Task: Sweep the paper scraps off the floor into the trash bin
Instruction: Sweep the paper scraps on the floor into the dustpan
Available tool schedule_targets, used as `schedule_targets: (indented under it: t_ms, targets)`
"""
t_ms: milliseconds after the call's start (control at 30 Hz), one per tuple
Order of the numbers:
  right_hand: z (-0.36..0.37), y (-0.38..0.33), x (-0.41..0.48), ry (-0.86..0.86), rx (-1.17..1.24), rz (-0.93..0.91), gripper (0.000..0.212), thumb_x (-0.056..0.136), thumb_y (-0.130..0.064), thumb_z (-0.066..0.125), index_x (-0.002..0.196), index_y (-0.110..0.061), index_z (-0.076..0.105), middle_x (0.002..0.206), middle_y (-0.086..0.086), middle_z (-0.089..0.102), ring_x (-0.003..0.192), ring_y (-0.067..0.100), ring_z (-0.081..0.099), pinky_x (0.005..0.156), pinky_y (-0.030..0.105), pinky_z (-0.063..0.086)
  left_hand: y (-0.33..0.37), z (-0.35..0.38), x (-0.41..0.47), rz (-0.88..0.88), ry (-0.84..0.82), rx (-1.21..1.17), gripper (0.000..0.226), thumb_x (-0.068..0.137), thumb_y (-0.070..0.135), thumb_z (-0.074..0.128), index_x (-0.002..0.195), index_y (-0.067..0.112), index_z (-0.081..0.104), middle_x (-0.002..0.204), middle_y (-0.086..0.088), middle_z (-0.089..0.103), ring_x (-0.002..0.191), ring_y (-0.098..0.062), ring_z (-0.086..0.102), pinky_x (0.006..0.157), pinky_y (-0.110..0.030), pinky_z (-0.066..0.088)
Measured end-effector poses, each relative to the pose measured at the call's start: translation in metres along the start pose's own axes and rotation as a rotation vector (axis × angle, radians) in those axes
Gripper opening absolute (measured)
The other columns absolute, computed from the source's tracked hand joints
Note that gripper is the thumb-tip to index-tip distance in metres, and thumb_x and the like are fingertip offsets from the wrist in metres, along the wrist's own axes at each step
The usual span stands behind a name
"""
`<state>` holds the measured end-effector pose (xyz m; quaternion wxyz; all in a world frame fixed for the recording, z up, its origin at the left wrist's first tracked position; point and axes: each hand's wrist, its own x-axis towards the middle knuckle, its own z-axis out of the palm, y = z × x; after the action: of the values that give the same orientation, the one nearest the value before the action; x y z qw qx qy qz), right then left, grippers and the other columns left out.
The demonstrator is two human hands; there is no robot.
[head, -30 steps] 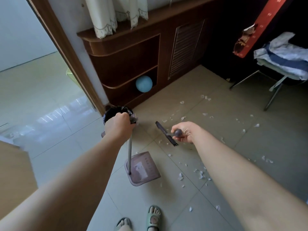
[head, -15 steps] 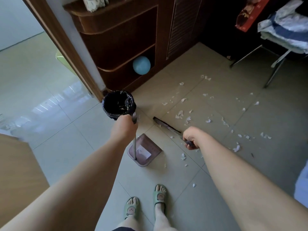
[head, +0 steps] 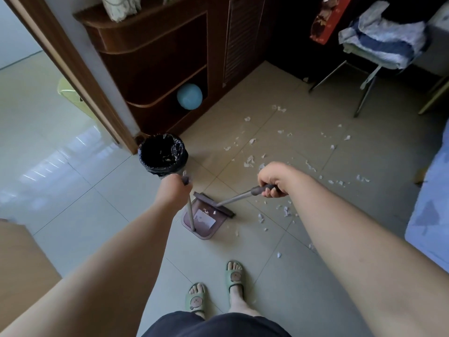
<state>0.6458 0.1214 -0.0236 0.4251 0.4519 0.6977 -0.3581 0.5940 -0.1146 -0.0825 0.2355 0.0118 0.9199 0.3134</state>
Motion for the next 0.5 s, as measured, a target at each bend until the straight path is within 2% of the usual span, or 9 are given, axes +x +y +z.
schedule_targets:
  t_ms: [67, 133, 233, 367, 500]
  targets:
    - [-0.001, 0.000, -0.011, 0.043, -0.043, -0.030, 0.025, 0.091, -0.004, 0.031, 0.074, 0.001, 0.050, 0.061, 0.008, 0.046, 0.025, 0.009, 0.031, 0.028, 0.010, 0.019, -0.004, -0.004, -0.003, -0.008, 0.011, -0.060, 0.016, 0.088, 0.012, 0.058, 0.079, -0.001, 0.061, 0.075, -0.016, 0.061, 0.069, -0.032, 0.056, 0.061, -0.033, 0.044]
    - [0.000, -0.001, -0.020, 0.073, -0.076, -0.044, 0.025, 0.091, -0.004, 0.032, 0.073, 0.000, 0.049, 0.061, 0.008, 0.045, 0.025, 0.009, 0.031, 0.028, 0.010, 0.018, -0.007, -0.009, -0.007, 0.015, 0.039, -0.074, 0.020, 0.088, 0.014, 0.059, 0.089, -0.005, 0.064, 0.081, -0.019, 0.064, 0.077, -0.036, 0.060, 0.065, -0.036, 0.047]
    - [0.008, -0.007, -0.021, 0.105, -0.110, -0.059, 0.023, 0.092, -0.004, 0.031, 0.075, 0.000, 0.046, 0.061, 0.007, 0.044, 0.024, 0.010, 0.030, 0.028, 0.009, 0.019, -0.011, -0.022, -0.018, 0.051, 0.070, -0.012, 0.023, 0.090, 0.017, 0.059, 0.078, -0.002, 0.059, 0.073, -0.018, 0.056, 0.070, -0.033, 0.052, 0.059, -0.032, 0.036]
    - [0.029, -0.019, -0.017, 0.098, -0.129, -0.082, 0.020, 0.094, -0.005, 0.030, 0.084, 0.000, 0.047, 0.062, 0.008, 0.042, 0.020, 0.011, 0.028, 0.027, 0.008, 0.021, -0.024, -0.039, -0.029, 0.044, 0.143, 0.027, 0.024, 0.089, 0.022, 0.059, 0.088, 0.000, 0.068, 0.083, -0.016, 0.068, 0.077, -0.034, 0.059, 0.061, -0.031, 0.040]
    - [0.054, -0.021, -0.004, 0.117, -0.131, -0.110, 0.029, 0.096, -0.007, 0.031, 0.069, -0.007, 0.042, 0.060, 0.004, 0.039, 0.027, 0.011, 0.028, 0.029, 0.011, 0.020, -0.042, -0.051, -0.038, 0.001, 0.186, 0.062, 0.023, 0.089, 0.023, 0.058, 0.089, 0.002, 0.069, 0.084, -0.013, 0.066, 0.073, -0.030, 0.055, 0.058, -0.028, 0.035]
